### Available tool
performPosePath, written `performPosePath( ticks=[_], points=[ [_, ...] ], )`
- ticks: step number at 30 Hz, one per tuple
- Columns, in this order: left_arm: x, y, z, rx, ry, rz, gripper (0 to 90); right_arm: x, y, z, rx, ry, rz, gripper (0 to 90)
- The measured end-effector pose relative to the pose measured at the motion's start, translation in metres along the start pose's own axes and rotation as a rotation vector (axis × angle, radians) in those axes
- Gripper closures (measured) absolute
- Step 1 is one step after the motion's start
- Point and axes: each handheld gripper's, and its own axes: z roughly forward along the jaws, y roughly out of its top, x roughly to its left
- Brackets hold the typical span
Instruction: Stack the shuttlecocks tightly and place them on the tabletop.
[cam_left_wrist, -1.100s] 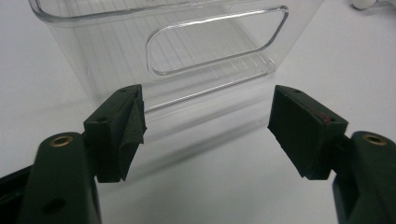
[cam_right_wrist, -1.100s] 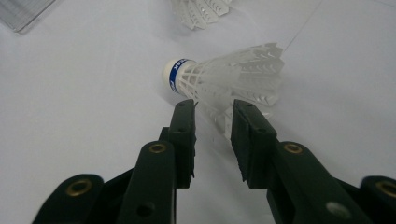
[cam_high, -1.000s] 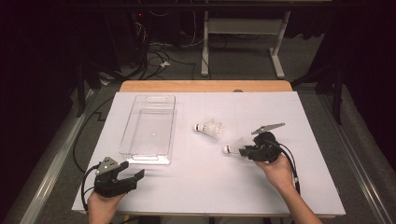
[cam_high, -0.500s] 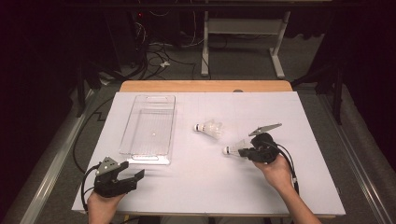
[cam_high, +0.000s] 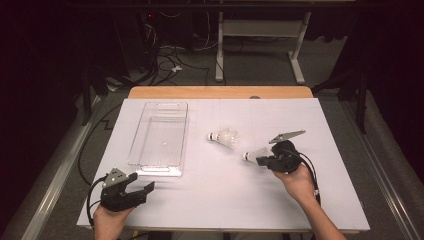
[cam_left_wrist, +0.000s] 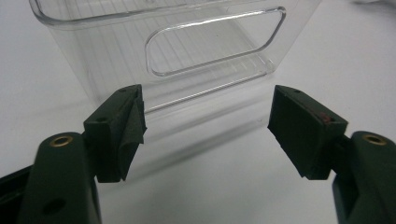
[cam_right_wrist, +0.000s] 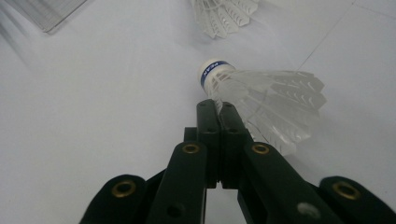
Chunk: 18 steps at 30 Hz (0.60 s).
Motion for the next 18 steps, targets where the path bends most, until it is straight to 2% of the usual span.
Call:
performPosePath(
  ticks=[18],
  points=[
    [0.0001, -0.0002, -0.0001, -0.004, 0.000, -0.004, 28.2, -0.0051, 0.0102, -0.0022, -0.036, 0.009, 0.025, 90.0]
  ],
)
